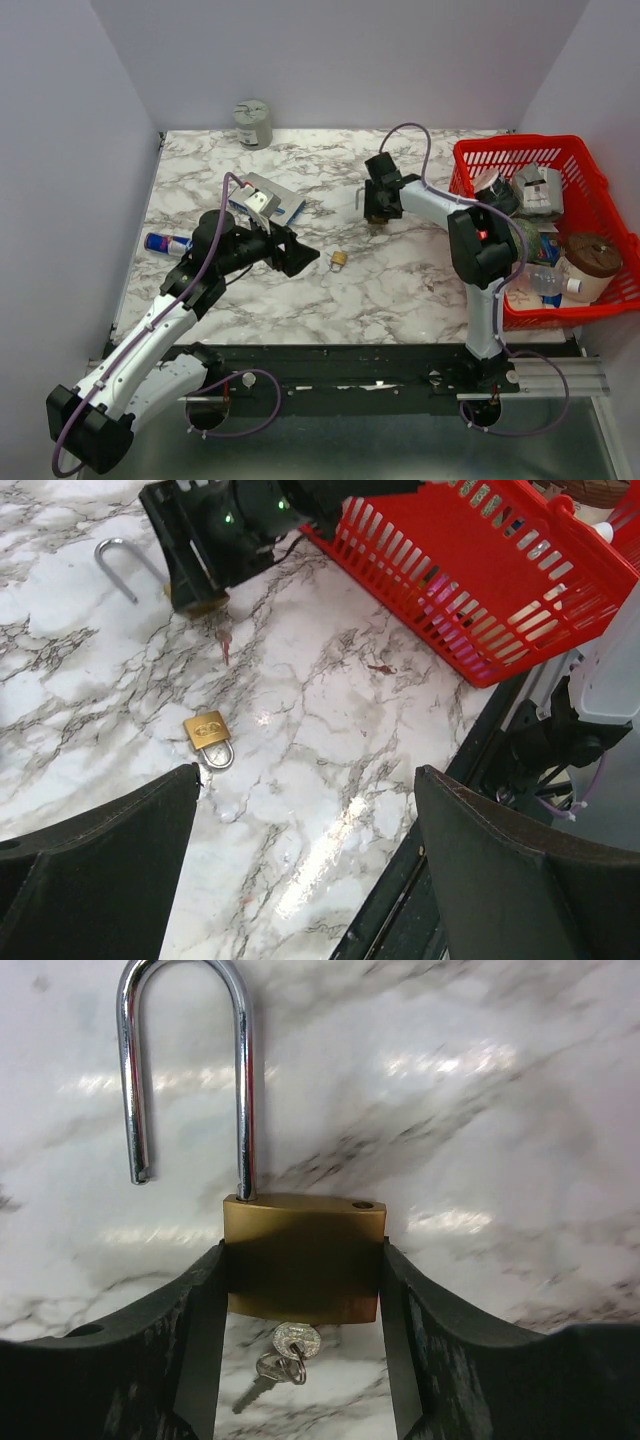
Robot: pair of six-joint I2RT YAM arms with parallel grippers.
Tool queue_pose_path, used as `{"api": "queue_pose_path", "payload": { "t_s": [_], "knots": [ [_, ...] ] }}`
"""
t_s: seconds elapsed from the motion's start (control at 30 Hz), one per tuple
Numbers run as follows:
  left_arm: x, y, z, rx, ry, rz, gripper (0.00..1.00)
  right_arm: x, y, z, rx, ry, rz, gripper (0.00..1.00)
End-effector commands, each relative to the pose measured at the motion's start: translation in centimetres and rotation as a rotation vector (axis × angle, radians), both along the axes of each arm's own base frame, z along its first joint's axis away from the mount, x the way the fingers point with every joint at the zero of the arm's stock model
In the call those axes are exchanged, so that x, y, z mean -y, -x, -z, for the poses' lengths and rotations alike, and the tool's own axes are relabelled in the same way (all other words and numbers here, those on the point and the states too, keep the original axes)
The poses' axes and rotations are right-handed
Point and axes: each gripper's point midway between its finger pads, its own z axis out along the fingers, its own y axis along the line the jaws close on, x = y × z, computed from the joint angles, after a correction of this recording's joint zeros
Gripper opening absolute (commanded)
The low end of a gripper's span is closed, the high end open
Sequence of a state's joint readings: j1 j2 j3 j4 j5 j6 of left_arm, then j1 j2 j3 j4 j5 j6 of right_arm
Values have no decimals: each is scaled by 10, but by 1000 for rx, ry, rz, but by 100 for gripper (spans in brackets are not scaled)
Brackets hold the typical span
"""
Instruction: Unlock with the key
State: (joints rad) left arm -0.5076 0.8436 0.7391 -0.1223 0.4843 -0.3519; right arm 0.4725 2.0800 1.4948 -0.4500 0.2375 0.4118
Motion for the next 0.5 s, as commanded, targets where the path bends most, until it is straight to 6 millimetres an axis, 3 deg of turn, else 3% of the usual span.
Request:
{"api": "queue_pose_path", "payload": {
  "t_s": [0.0, 0.1, 0.2, 0.37, 0.4, 0.47],
  "knots": [
    [-4, -5, 12, -24, -29, -30, 95, 42, -25, 13, -48, 41, -6, 39],
    [-3, -7, 16, -39, -36, -26, 95, 55, -41, 11, -54, -4, 0, 40],
    [-2, -8, 19, -47, -42, -24, 95, 54, -54, 6, -59, -53, -26, 40],
    [-2, -9, 21, -49, -48, -29, 95, 58, -64, 14, -86, 1, -40, 44],
    [-2, -9, 22, -51, -51, -30, 95, 58, -64, 15, -90, 6, -41, 46],
    [-2, -9, 23, -55, -51, -31, 95, 56, -64, 11, -86, -1, -54, 59]
  ]
}}
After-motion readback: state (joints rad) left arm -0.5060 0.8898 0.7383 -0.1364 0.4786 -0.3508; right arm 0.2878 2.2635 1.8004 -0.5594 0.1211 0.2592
